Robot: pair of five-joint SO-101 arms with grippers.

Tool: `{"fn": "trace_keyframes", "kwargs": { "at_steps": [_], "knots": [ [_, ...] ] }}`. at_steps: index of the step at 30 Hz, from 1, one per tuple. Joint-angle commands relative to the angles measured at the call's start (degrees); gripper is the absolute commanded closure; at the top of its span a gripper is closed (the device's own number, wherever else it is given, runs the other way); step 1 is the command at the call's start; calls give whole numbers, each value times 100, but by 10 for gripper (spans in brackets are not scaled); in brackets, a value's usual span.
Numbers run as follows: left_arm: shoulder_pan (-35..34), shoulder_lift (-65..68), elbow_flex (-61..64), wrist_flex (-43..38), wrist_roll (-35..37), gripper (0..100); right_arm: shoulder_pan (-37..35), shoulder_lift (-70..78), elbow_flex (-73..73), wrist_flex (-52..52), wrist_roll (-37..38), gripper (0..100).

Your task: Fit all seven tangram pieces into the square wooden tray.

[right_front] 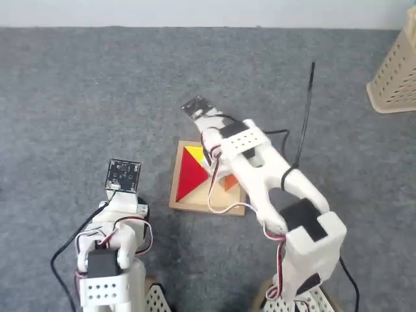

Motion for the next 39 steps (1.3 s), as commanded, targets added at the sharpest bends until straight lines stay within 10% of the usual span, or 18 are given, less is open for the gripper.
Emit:
{"fn": "trace_keyframes", "kwargs": {
  "at_steps": [1, 16, 28, 39],
  "knots": [
    [18, -123, -57, 0, 44, 929, 338, 110, -255, 22, 141, 993],
    [18, -123, -57, 0, 44, 929, 347, -1525, -642, 769, 281, 950],
    [18, -123, -57, 0, 44, 929, 1763, -3152, 1284, 1077, 941, 948],
    [18, -123, -57, 0, 44, 929, 1244, -2369, 1679, 171, 1468, 734]
  ]
}}
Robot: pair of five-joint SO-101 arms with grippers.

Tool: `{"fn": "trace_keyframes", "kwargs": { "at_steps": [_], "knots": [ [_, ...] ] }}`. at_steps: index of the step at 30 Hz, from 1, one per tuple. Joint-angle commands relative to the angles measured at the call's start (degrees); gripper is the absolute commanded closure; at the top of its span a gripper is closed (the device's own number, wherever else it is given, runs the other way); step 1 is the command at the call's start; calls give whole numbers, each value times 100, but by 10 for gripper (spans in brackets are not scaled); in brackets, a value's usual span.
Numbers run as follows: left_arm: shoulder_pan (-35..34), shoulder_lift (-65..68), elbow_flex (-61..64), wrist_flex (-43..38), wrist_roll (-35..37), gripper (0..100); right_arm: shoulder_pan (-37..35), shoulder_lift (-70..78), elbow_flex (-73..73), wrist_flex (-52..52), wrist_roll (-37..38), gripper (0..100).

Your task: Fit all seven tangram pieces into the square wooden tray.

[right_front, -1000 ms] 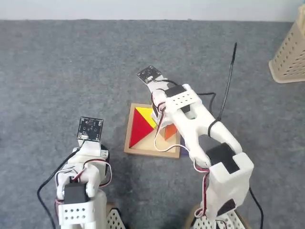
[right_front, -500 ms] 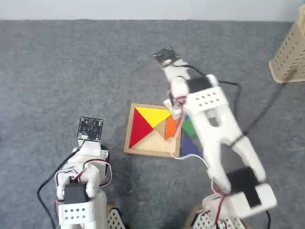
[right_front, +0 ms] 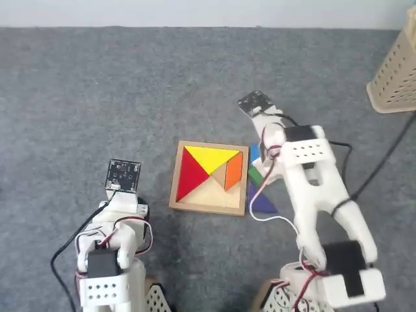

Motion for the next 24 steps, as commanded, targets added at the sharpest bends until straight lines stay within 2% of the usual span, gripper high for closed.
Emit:
{"fn": "trace_keyframes", "kwargs": {
  "at_steps": [1, 6, 22, 24],
  "knots": [
    [18, -123, -57, 0, 44, 929, -409, 233, -62, -444, 132, 734],
    [18, -123, -57, 0, 44, 929, -620, 884, -62, -875, 132, 734],
    [18, -123, -57, 0, 44, 929, -84, 1402, -62, -1059, 123, 735],
    [18, -123, -57, 0, 44, 929, 31, 1420, -114, -1103, -53, 736]
  ]
}}
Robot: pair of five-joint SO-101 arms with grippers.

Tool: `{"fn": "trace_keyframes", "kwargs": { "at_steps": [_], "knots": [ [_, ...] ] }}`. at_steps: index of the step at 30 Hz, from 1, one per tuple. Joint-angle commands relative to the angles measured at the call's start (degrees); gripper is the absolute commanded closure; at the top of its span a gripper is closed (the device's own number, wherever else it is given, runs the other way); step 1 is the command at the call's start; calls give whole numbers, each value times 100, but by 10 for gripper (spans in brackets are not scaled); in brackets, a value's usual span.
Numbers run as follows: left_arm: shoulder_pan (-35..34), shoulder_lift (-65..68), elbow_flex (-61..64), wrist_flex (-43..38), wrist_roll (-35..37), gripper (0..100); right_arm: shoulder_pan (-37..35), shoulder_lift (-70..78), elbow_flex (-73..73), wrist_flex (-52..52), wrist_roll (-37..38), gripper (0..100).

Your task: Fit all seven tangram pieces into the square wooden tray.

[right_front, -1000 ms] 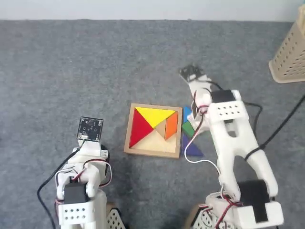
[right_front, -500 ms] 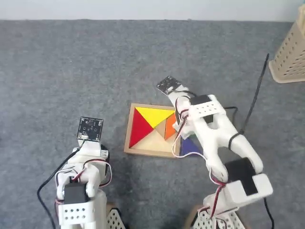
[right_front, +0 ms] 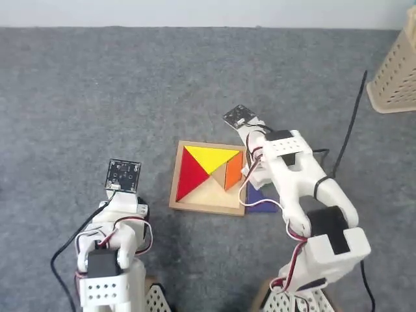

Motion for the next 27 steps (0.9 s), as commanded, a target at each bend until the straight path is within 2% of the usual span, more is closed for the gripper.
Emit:
{"fn": "trace_keyframes", "kwargs": {
  "at_steps": [1, 8, 15, 19, 22, 27],
  "knots": [
    [18, -123, -57, 0, 44, 929, 321, -40, -193, -57, -185, 738],
    [18, -123, -57, 0, 44, 929, 954, 145, -457, -48, -589, 949],
    [18, -123, -57, 0, 44, 929, 1288, -66, -440, -4, -844, 964],
    [18, -123, -57, 0, 44, 929, 1235, -629, -440, 391, -985, 965],
    [18, -123, -57, 0, 44, 929, 901, -1297, -431, 734, -985, 965],
    [18, -123, -57, 0, 44, 929, -435, -2167, -440, 936, -941, 963]
  ]
}}
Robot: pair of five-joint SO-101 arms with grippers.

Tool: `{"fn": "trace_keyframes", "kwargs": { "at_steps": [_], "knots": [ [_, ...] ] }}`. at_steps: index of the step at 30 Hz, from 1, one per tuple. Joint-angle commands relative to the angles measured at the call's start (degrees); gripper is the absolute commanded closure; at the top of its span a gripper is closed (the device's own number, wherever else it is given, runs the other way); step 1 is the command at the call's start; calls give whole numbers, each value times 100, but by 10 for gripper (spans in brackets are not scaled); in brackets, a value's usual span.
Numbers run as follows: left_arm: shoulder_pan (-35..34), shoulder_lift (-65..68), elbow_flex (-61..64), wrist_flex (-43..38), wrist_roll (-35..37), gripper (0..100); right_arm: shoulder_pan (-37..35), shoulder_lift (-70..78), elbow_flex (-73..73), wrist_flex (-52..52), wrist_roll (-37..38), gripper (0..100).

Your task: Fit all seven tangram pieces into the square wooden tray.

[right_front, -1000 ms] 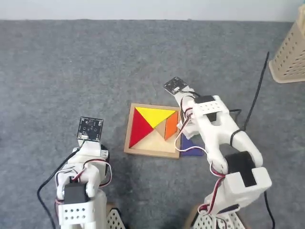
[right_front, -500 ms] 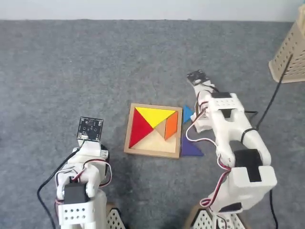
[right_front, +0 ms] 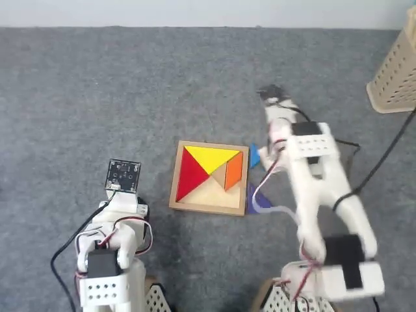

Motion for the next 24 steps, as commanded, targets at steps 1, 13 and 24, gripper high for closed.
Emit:
{"fn": "trace_keyframes", "kwargs": {
  "at_steps": [1, 13, 24],
  "knots": [
    [18, -123, -57, 0, 44, 929, -1068, -708, -237, 101, -26, 962],
    [18, -123, -57, 0, 44, 929, -2747, 541, -352, -242, -422, 960],
    [18, -123, -57, 0, 44, 929, -2905, 884, -536, -215, -475, 831]
  ]
}}
